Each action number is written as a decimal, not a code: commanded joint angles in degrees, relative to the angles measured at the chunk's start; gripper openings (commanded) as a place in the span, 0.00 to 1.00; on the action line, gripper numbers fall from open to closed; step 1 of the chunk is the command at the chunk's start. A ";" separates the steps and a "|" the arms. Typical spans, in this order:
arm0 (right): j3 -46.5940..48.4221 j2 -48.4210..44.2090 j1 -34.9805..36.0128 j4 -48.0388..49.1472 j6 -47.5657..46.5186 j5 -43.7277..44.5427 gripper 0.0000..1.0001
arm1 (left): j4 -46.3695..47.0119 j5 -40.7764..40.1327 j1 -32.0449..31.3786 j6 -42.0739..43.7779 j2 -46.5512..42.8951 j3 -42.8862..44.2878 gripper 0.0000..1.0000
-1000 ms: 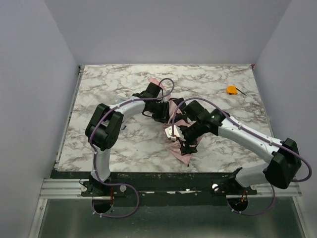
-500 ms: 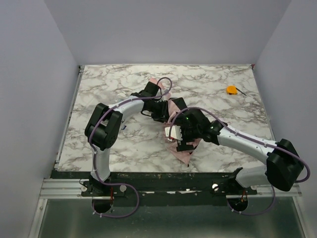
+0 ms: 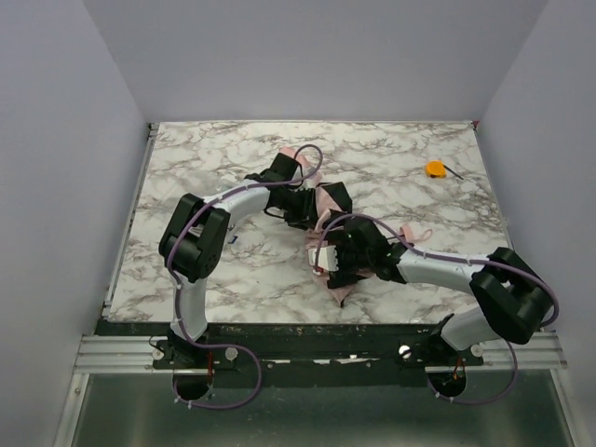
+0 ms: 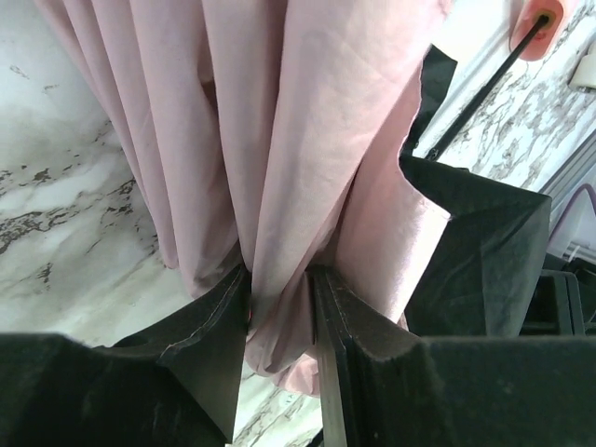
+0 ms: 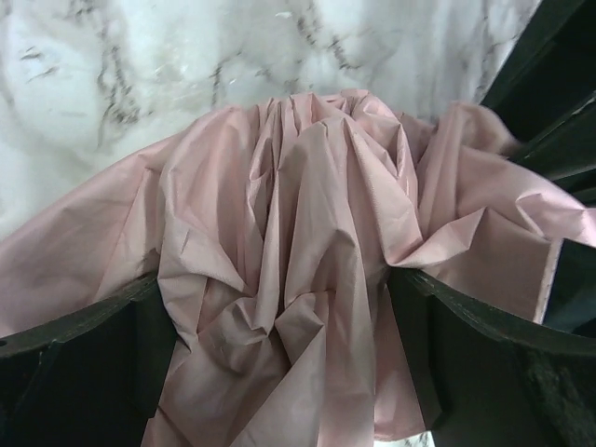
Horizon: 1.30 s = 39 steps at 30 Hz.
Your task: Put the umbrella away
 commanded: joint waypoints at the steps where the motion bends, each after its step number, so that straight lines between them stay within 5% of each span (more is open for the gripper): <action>1: -4.35 4.99 0.05 6.97 -0.95 6.02 1.00 | 0.02 2.24 0.21 0.57 -0.84 -0.01 0.35; 4: -3.93 6.47 0.09 8.23 0.05 8.09 0.93 | 0.53 3.07 0.18 1.02 -0.88 -0.85 0.34; 7: -1.52 8.02 -0.62 5.73 0.61 7.58 0.65 | 0.72 3.87 0.18 1.82 -0.88 -1.96 0.33; 16: 7.19 14.53 -3.27 -10.30 -2.09 -0.94 0.27 | 1.70 5.44 -0.25 3.05 -2.35 -6.25 0.33; 20: 7.25 13.62 -3.38 -17.44 -6.11 -6.69 0.24 | 5.21 3.53 -0.25 1.52 -8.14 -9.24 0.41; 30: 7.25 11.45 -3.37 -28.68 -13.53 -10.87 0.23 | 15.40 -7.87 1.29 1.35 -27.48 -15.76 0.98; 36: 5.46 10.14 -3.35 -28.84 -17.87 -11.50 0.24 | 20.52 -7.10 2.33 -2.70 -28.10 -21.61 0.98; 39: 4.28 8.81 -3.34 -28.90 -21.75 -12.58 0.24 | 19.45 -5.50 2.16 -4.94 -22.62 -20.49 0.86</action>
